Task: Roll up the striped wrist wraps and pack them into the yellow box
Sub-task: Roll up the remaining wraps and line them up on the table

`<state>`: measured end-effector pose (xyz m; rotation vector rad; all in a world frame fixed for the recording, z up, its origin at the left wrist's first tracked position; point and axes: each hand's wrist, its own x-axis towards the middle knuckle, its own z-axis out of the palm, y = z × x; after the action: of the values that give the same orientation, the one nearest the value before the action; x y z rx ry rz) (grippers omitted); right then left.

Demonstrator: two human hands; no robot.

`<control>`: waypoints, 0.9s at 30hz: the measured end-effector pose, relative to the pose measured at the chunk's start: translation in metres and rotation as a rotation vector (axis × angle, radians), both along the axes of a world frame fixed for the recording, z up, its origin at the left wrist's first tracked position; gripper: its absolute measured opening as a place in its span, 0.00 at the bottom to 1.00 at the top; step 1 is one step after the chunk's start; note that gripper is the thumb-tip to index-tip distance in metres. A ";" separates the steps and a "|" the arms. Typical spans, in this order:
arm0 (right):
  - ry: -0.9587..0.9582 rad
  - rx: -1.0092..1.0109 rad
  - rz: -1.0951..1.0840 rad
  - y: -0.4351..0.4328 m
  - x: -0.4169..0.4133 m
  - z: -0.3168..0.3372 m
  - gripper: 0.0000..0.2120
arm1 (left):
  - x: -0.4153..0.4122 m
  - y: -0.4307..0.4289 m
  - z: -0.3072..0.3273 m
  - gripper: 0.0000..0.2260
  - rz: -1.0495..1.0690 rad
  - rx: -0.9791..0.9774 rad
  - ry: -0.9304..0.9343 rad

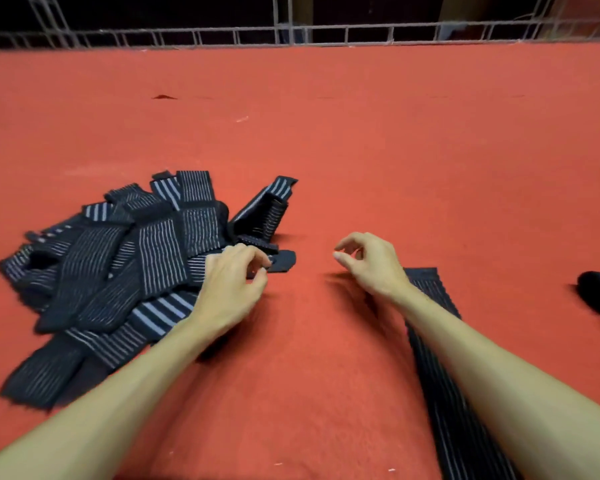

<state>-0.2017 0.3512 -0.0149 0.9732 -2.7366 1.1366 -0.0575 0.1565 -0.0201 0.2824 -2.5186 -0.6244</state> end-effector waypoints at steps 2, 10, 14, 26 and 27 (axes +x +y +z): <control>-0.044 -0.031 0.051 -0.026 0.009 0.004 0.05 | 0.006 -0.024 -0.004 0.06 0.092 -0.010 0.006; -0.040 0.030 0.136 -0.115 0.012 -0.012 0.08 | 0.005 -0.054 -0.033 0.06 0.198 0.402 0.091; -0.022 0.104 0.098 -0.142 0.006 -0.024 0.14 | 0.004 -0.057 -0.033 0.04 0.164 0.408 0.071; 0.084 0.118 -0.014 -0.120 0.006 0.002 0.09 | 0.004 -0.053 -0.034 0.03 0.144 0.291 0.087; 0.086 0.087 -0.002 -0.111 0.008 0.010 0.08 | 0.004 -0.052 -0.032 0.02 0.148 0.272 0.064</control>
<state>-0.1936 0.2401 -0.0047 1.0045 -2.7382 0.9581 -0.0532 0.1042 -0.0524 0.5326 -2.3244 -0.9007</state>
